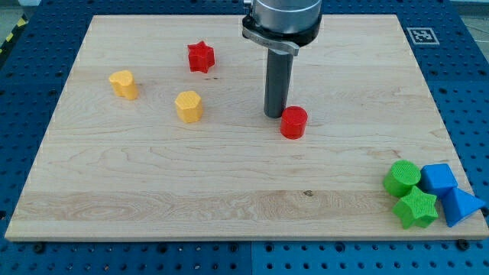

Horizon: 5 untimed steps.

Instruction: Move the red circle towards the group of blocks

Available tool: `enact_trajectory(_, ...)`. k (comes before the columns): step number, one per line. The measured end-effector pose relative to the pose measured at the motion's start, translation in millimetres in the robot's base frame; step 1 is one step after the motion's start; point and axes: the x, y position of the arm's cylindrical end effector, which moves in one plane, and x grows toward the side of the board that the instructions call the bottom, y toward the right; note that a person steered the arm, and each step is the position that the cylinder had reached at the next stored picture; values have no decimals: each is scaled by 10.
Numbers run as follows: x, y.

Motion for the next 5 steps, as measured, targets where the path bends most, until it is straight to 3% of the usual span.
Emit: enact_trajectory(5,168,219)
